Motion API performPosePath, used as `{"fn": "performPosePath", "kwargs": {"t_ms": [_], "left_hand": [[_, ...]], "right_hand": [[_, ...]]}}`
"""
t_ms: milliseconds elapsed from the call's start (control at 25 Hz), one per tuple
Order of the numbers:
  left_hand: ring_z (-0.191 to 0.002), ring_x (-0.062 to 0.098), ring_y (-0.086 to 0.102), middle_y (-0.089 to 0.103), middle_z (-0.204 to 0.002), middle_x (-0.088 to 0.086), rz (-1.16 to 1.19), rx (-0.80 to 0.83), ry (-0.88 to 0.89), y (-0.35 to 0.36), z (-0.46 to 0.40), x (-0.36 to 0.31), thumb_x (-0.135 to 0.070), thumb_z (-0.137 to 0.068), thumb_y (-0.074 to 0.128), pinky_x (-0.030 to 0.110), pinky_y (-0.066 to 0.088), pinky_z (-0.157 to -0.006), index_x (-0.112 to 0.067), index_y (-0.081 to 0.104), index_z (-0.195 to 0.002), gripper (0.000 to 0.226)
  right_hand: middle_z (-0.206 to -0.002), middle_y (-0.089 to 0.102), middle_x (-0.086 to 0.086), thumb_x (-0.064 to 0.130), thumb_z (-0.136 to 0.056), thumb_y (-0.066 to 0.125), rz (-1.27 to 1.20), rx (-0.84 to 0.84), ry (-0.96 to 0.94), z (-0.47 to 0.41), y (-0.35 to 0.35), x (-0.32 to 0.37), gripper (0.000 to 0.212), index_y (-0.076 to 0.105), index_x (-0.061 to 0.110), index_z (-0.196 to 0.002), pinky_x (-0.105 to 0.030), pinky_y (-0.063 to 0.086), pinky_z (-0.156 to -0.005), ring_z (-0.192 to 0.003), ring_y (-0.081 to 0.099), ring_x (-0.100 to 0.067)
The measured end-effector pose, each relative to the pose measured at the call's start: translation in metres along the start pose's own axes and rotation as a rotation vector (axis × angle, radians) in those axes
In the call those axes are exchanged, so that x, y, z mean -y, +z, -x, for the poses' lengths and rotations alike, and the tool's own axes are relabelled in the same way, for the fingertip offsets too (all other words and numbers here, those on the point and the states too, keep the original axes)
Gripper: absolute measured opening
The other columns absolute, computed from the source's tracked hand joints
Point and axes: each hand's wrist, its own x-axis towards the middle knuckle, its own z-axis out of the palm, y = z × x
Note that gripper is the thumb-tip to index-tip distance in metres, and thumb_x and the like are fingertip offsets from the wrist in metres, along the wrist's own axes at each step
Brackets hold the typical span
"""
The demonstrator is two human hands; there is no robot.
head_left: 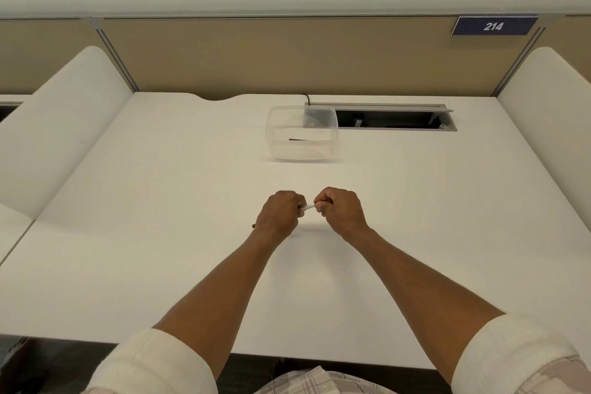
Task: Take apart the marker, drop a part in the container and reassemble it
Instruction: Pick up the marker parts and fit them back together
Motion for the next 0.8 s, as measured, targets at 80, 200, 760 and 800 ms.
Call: {"fn": "performPosePath", "kwargs": {"t_ms": [80,200,760,800], "left_hand": [[-0.07,0.02,0.049,0.062,-0.077,0.002,-0.011,0.006,0.016,0.0,0.001,-0.001,-0.002,-0.086,0.057,0.031,0.037,-0.058,-0.011,0.071,-0.088,0.017],[-0.071,0.02,0.048,0.056,-0.076,0.0,-0.005,-0.009,0.028,-0.001,0.003,-0.004,-0.005,-0.089,0.055,0.03,0.034,-0.058,-0.013,0.071,-0.09,0.018],[-0.069,0.019,0.054,0.07,-0.079,-0.001,-0.023,0.048,0.065,-0.01,-0.003,-0.006,-0.012,-0.092,0.061,0.03,0.043,-0.058,-0.02,0.073,-0.093,0.015],[-0.069,0.019,0.054,0.07,-0.078,-0.002,-0.026,0.045,0.062,-0.009,-0.003,-0.005,-0.011,-0.091,0.061,0.031,0.046,-0.059,-0.02,0.073,-0.093,0.015]], "right_hand": [[-0.069,0.069,-0.001,0.007,-0.083,0.064,0.0,0.018,0.0,0.002,-0.001,-0.003,0.014,0.068,0.018,-0.074,-0.043,0.055,-0.069,-0.069,0.064,-0.026],[-0.071,0.068,0.001,0.01,-0.086,0.062,0.022,0.047,-0.022,0.003,-0.007,-0.006,0.015,0.066,0.02,-0.075,-0.04,0.052,-0.069,-0.068,0.06,-0.02],[-0.072,0.05,0.0,0.038,-0.102,0.043,0.578,0.099,-0.374,0.002,-0.022,-0.008,0.031,0.047,0.017,-0.08,-0.035,0.036,-0.058,-0.067,0.046,-0.023],[-0.069,0.049,0.0,0.037,-0.101,0.044,0.548,0.102,-0.343,0.002,-0.021,-0.007,0.032,0.047,0.017,-0.077,-0.034,0.035,-0.057,-0.066,0.046,-0.024]]}}
